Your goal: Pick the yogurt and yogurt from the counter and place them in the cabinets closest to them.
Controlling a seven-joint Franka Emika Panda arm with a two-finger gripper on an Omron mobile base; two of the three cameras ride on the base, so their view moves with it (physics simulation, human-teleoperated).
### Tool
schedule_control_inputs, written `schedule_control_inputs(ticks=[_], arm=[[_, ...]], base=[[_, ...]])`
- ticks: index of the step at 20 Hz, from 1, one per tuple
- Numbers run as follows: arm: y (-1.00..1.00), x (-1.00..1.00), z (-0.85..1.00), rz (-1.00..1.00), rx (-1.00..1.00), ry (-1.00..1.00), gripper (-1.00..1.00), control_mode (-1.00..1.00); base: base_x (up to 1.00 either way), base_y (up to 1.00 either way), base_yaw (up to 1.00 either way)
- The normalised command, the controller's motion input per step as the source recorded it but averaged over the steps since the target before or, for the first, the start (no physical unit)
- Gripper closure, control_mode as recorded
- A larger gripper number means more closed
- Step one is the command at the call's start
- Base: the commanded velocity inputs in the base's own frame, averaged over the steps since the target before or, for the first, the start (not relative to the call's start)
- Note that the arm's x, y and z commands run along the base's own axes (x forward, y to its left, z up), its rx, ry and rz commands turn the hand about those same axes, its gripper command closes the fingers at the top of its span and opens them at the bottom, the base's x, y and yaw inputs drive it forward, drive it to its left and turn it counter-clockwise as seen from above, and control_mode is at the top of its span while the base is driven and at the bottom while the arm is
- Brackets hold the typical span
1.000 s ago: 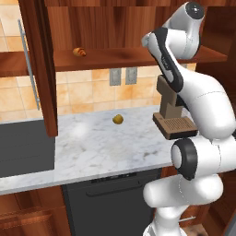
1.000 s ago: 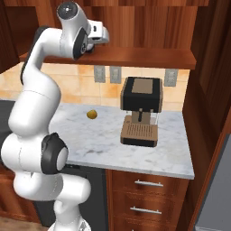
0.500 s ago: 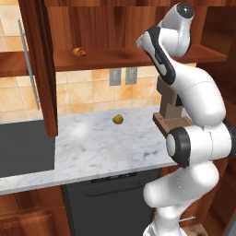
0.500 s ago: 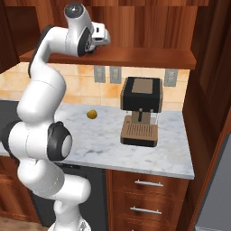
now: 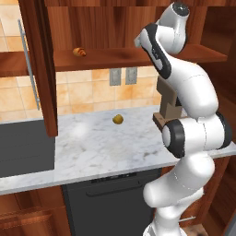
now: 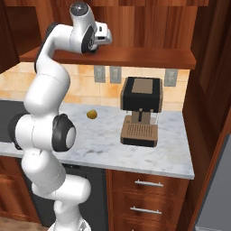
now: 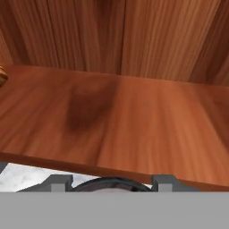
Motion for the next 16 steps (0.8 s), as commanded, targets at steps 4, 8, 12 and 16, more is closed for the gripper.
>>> schedule_control_inputs(ticks=[4,8,12,16], arm=[[-0.03,0.00,0.02,0.00,0.00,0.03,1.00,-1.00],[-0.05,-0.03,0.02,0.00,0.00,0.04,1.00,-1.00],[-0.01,0.00,0.00,0.00,0.00,0.02,1.00,-1.00],[0.00,0.17,-0.03,0.00,0.00,0.00,1.00,-1.00]], base=[[0.00,0.00,0.00],[0.00,0.00,0.00],[0.00,0.00,0.00],[0.00,0.00,0.00]])
